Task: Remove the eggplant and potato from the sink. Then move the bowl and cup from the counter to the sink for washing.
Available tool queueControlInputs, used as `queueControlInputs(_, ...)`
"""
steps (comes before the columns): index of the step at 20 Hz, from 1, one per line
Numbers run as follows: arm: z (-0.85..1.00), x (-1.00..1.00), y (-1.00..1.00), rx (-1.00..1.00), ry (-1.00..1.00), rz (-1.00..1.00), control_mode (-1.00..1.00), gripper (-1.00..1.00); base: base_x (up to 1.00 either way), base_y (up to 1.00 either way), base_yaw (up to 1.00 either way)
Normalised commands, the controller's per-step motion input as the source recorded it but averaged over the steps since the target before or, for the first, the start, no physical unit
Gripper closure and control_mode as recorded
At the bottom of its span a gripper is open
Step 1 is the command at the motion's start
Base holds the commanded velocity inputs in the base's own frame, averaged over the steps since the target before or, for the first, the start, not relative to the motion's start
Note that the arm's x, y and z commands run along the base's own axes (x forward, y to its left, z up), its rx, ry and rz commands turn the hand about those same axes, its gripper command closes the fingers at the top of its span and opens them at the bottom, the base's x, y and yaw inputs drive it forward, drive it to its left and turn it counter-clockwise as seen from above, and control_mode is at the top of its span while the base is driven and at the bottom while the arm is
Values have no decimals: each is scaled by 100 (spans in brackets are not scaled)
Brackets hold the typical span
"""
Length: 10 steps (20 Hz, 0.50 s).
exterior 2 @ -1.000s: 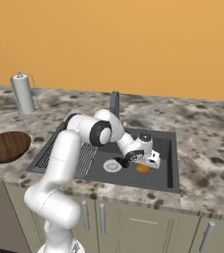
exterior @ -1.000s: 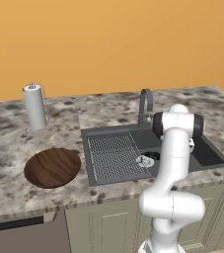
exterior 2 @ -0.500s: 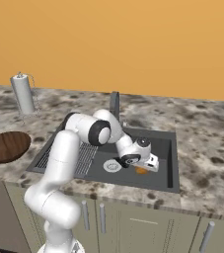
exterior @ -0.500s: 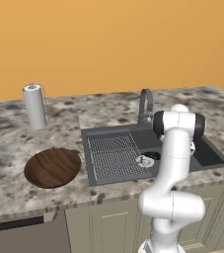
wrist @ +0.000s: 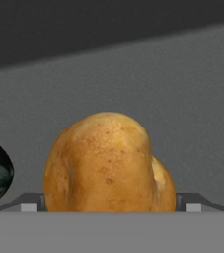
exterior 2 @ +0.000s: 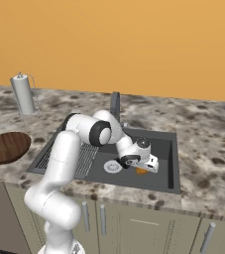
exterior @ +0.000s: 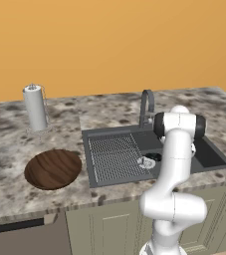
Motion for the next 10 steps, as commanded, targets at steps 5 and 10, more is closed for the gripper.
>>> queueControlInputs(5,-26,-2,0,1,0,0,-100,100,0,0,0)
queueControlInputs(10,12,-12,-9,12,-1,0,-100,100,0,0,0)
